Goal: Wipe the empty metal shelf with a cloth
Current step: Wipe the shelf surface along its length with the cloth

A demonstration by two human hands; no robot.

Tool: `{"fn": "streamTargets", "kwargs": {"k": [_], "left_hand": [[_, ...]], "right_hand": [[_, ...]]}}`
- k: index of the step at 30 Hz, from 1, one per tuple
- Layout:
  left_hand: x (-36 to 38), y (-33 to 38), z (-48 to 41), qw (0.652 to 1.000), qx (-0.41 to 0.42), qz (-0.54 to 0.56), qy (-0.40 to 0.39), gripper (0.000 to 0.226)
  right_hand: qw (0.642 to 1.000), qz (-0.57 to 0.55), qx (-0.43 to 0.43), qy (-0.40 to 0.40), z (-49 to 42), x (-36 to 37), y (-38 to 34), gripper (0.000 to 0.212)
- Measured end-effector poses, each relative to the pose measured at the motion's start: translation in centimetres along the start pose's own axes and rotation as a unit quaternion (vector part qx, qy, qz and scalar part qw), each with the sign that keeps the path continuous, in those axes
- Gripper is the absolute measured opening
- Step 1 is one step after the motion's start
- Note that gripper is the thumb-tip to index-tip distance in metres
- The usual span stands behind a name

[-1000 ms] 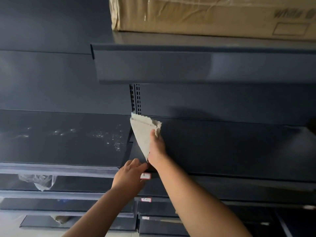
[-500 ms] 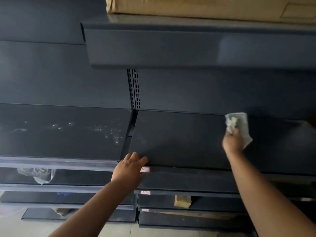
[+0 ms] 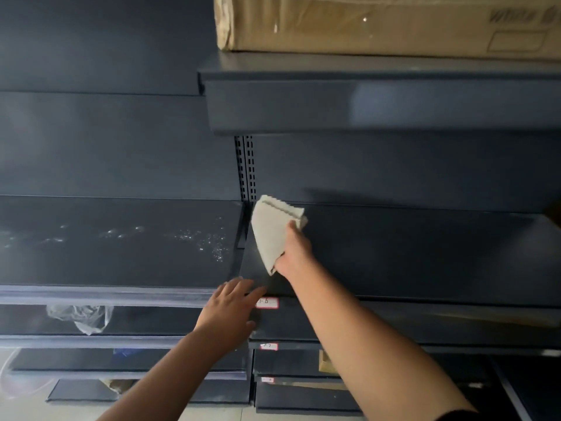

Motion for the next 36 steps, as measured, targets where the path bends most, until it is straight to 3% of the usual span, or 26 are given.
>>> {"fn": "streamTargets", "kwargs": {"k": [3, 6, 9, 13, 16, 17, 19, 21, 22, 24, 25, 26, 28, 30, 32, 34, 36], "left_hand": [[-1.8, -3.3, 1.0, 0.997, -0.032, -0.057, 0.041, 0.067], [-2.9, -7.2, 1.9, 0.993, -0.087, -0.059, 0.046, 0.064], [-3.7, -10.6, 2.7, 0.989, -0.124, -0.061, 0.042, 0.064], [-4.1, -14.3, 4.0, 0.986, -0.15, -0.064, 0.026, 0.065], [-3.9, -16.2, 4.9, 0.986, -0.154, -0.062, 0.011, 0.066], [-3.8, -16.6, 5.1, 0.986, -0.153, -0.059, 0.005, 0.067], [-3.7, -17.1, 5.3, 0.988, -0.147, -0.054, 0.002, 0.067], [-3.8, -17.4, 5.1, 0.989, -0.139, -0.055, -0.005, 0.067], [-3.8, -17.6, 5.0, 0.989, -0.134, -0.06, -0.012, 0.067], [-3.8, -17.9, 4.7, 0.989, -0.125, -0.069, -0.024, 0.067], [-3.8, -18.2, 4.6, 0.99, -0.122, -0.065, -0.027, 0.067], [-3.8, -18.5, 4.5, 0.991, -0.12, -0.057, -0.028, 0.067], [-3.7, -18.9, 4.4, 0.993, -0.109, -0.042, -0.026, 0.066], [-3.6, -19.0, 4.3, 0.995, -0.095, -0.033, -0.019, 0.065], [-3.5, -19.2, 4.2, 0.996, -0.091, -0.02, -0.013, 0.064], [-3.4, -19.5, 4.0, 0.996, -0.091, -0.007, -0.008, 0.063], [-3.3, -19.5, 4.0, 0.996, -0.091, 0.001, -0.009, 0.062]], "right_hand": [[0.994, -0.058, -0.092, 0.012, -0.1, -2.6, -5.5, 0.029], [0.951, 0.026, -0.281, 0.122, 0.6, -7.4, -11.5, 0.026], [0.829, 0.278, -0.425, 0.235, 1.8, -11.0, -14.6, 0.028], [0.703, 0.543, -0.385, 0.251, -0.5, -13.4, -10.7, 0.032], [0.571, 0.686, -0.385, 0.234, -1.0, -10.4, -5.4, 0.028], [0.557, 0.696, -0.4, 0.214, -0.9, -8.4, -3.7, 0.027], [0.569, 0.696, -0.404, 0.167, -0.8, -4.1, -0.4, 0.029], [0.627, 0.672, -0.375, 0.123, -0.6, 0.1, 2.4, 0.032], [0.693, 0.628, -0.338, 0.104, -0.5, 1.9, 3.4, 0.034], [0.873, 0.415, -0.237, 0.097, 0.0, 4.5, 4.2, 0.036], [0.933, 0.292, -0.182, 0.109, 0.2, 5.2, 4.1, 0.036], [0.967, 0.184, -0.131, 0.114, 0.3, 5.6, 3.7, 0.034], [0.985, 0.074, -0.106, 0.115, 0.4, 5.4, 1.6, 0.036], [0.977, 0.061, -0.156, 0.128, 0.2, 4.0, -2.0, 0.047], [0.967, 0.013, -0.217, 0.13, 0.2, 2.6, -5.7, 0.044], [0.93, 0.021, -0.315, 0.19, 0.9, 0.5, -9.1, 0.039], [0.853, 0.142, -0.413, 0.286, 1.8, -1.8, -11.4, 0.035]]}}
Point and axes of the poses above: each hand's wrist, its own z-axis away from the middle knuckle, its own x-axis out of the palm, y = z × x, the point moved 6 cm from there along -z, towards the middle knuckle, and after that the axes turned 11 degrees about y, right-handed, at the moved point
